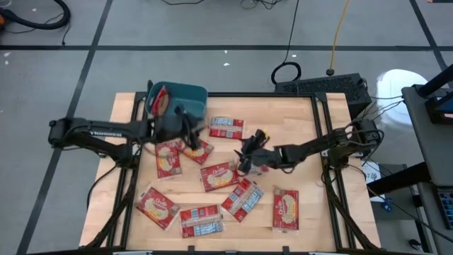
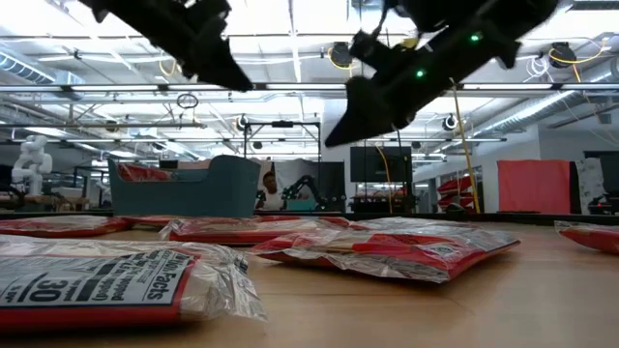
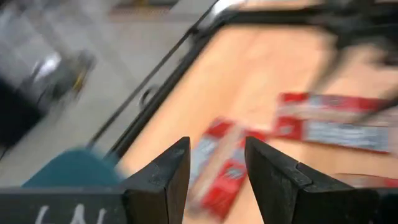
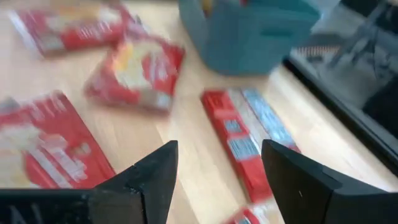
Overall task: Sort popcorn bags into baskets
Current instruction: Put the red popcorn bag into the blue bin
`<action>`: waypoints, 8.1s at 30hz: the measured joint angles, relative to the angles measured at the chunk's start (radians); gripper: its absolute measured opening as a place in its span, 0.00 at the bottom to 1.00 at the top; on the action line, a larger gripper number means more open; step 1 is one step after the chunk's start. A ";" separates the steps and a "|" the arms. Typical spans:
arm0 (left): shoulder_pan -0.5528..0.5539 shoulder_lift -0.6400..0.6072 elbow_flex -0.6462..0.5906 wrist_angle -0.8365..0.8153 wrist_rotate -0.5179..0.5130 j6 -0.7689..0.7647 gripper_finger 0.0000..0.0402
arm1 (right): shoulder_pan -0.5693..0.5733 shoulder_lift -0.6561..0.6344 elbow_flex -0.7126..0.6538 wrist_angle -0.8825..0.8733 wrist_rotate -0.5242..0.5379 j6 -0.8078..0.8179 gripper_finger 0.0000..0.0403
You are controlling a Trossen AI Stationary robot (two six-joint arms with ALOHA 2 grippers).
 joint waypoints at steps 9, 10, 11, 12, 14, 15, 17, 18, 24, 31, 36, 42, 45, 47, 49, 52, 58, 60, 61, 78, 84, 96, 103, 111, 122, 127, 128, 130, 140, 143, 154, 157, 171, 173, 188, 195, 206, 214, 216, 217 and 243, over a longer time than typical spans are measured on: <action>-0.176 0.000 -0.152 0.224 -0.027 0.027 0.40 | -0.048 0.000 0.072 -0.122 -0.153 -0.071 0.56; -0.189 0.000 -0.163 0.226 -0.042 0.015 0.40 | -0.053 0.000 0.072 -0.127 -0.155 -0.074 0.56; -0.200 0.000 -0.175 0.235 -0.055 0.001 0.40 | -0.057 0.000 0.072 -0.130 -0.155 -0.083 0.56; -0.210 0.000 -0.187 0.247 -0.059 -0.015 0.40 | -0.061 0.000 0.072 -0.132 -0.156 -0.095 0.56; -0.226 0.000 -0.206 0.264 -0.061 -0.048 0.40 | -0.074 0.000 0.072 -0.132 -0.155 -0.131 0.56; -0.234 0.000 -0.215 0.273 -0.062 -0.064 0.40 | -0.082 0.000 0.072 -0.133 -0.157 -0.149 0.56; -0.251 0.000 -0.231 0.297 -0.063 -0.087 0.40 | -0.100 0.000 0.072 -0.138 -0.164 -0.175 0.56; -0.259 0.000 -0.237 0.306 -0.065 -0.095 0.40 | -0.111 0.000 0.072 -0.142 -0.181 -0.182 0.56; -0.308 0.000 -0.271 0.331 -0.117 -0.131 0.40 | -0.178 0.052 0.066 -0.131 -0.212 -0.079 0.56; -0.325 0.000 -0.276 0.328 -0.135 -0.134 0.40 | -0.203 0.174 0.065 -0.100 -0.231 -0.021 0.56; -0.325 0.000 -0.276 0.317 -0.136 -0.134 0.40 | -0.204 0.199 0.065 -0.110 -0.227 0.032 0.56; -0.325 0.000 -0.276 0.316 -0.136 -0.125 0.40 | -0.219 0.241 0.065 -0.086 -0.231 -0.010 0.56; -0.325 0.000 -0.276 0.314 -0.136 -0.127 0.40 | -0.232 0.259 0.066 -0.074 -0.231 -0.012 0.55; -0.325 0.000 -0.276 0.311 -0.136 -0.130 0.40 | -0.237 0.272 0.067 -0.060 -0.231 -0.015 0.52; -0.325 0.000 -0.276 0.312 -0.136 -0.136 0.40 | -0.237 0.275 0.068 -0.055 -0.230 -0.025 0.48; -0.325 0.000 -0.276 0.310 -0.136 -0.138 0.40 | -0.237 0.277 0.068 -0.052 -0.233 -0.041 0.39; -0.326 0.000 -0.276 0.303 -0.136 -0.148 0.40 | -0.237 0.278 0.067 -0.051 -0.240 -0.050 0.13; -0.327 0.000 -0.276 0.292 -0.136 -0.157 0.40 | -0.237 0.277 0.067 -0.053 -0.245 -0.050 0.04; -0.327 0.000 -0.276 0.286 -0.136 -0.161 0.40 | -0.237 0.268 0.066 -0.059 -0.257 -0.050 0.02; -0.340 0.000 -0.275 0.222 -0.137 -0.225 0.40 | -0.088 0.061 0.064 -0.177 -0.445 -0.002 0.00; -0.349 0.021 -0.274 0.235 -0.105 -0.163 0.40 | -0.046 -0.024 0.064 -0.191 -0.444 -0.002 0.00; -0.355 0.301 -0.274 0.673 -0.117 0.042 0.57 | -0.051 -0.066 0.064 -0.174 -0.442 -0.031 0.00; -0.307 0.508 -0.263 0.869 -0.121 0.139 0.71 | -0.064 -0.065 0.064 -0.147 -0.441 -0.048 0.00; -0.259 0.679 -0.188 0.897 -0.130 0.188 0.66 | -0.070 -0.065 0.064 -0.138 -0.440 -0.066 0.00; -0.242 0.783 -0.063 0.897 -0.215 0.249 0.69 | -0.086 -0.065 0.065 -0.101 -0.441 -0.066 0.00; -0.242 0.784 -0.059 0.896 -0.316 0.264 0.78 | -0.087 -0.065 0.066 -0.099 -0.441 -0.062 0.00; -0.241 0.784 -0.059 0.897 -0.321 0.273 0.79 | -0.087 -0.065 0.066 -0.099 -0.441 -0.059 0.00; -0.235 0.784 -0.059 0.899 -0.323 0.279 0.79 | -0.087 -0.065 0.066 -0.099 -0.441 -0.055 0.00; -0.121 0.784 -0.059 0.899 -0.143 0.257 0.61 | -0.087 -0.065 0.066 -0.091 -0.441 -0.040 0.00; -0.096 0.784 -0.059 0.897 -0.029 0.268 0.53 | -0.087 -0.065 0.066 -0.088 -0.441 -0.040 0.00; -0.094 0.784 -0.047 0.884 0.024 0.313 0.35 | -0.029 -0.065 0.064 -0.226 -0.353 -0.028 0.06; -0.100 0.784 -0.047 0.872 0.020 0.283 0.35 | 0.029 -0.066 0.027 -0.234 -0.269 -0.025 0.15; -0.139 0.783 -0.047 0.862 0.001 0.217 0.34 | 0.106 0.022 -0.188 0.076 -0.154 -0.164 0.49; -0.139 0.783 -0.047 0.859 0.001 0.214 0.34 | 0.084 0.057 -0.187 0.126 -0.160 -0.159 0.49; -0.139 0.783 -0.047 0.836 0.001 0.202 0.34 | -0.009 0.207 -0.037 -0.047 -0.184 -0.196 0.32; -0.153 0.783 -0.047 0.832 0.006 0.214 0.34 | -0.012 0.186 -0.040 -0.051 -0.204 -0.198 0.02; -0.238 0.782 -0.047 0.839 -0.154 0.440 0.52 | -0.056 0.038 -0.042 -0.054 -0.307 -0.138 0.00; -0.163 0.782 -0.047 0.890 -0.149 0.562 0.74 | -0.079 -0.019 -0.042 -0.041 -0.422 -0.139 0.00; -0.136 0.782 -0.047 0.885 -0.081 0.566 0.73 | -0.080 -0.030 -0.042 -0.032 -0.444 -0.136 0.00; -0.122 0.782 -0.047 0.880 -0.037 0.561 0.72 | -0.080 -0.033 -0.042 -0.028 -0.446 -0.133 0.00; -0.100 0.628 -0.048 0.873 0.012 0.134 0.18 | -0.030 -0.319 -0.069 -0.045 -0.126 -0.140 0.26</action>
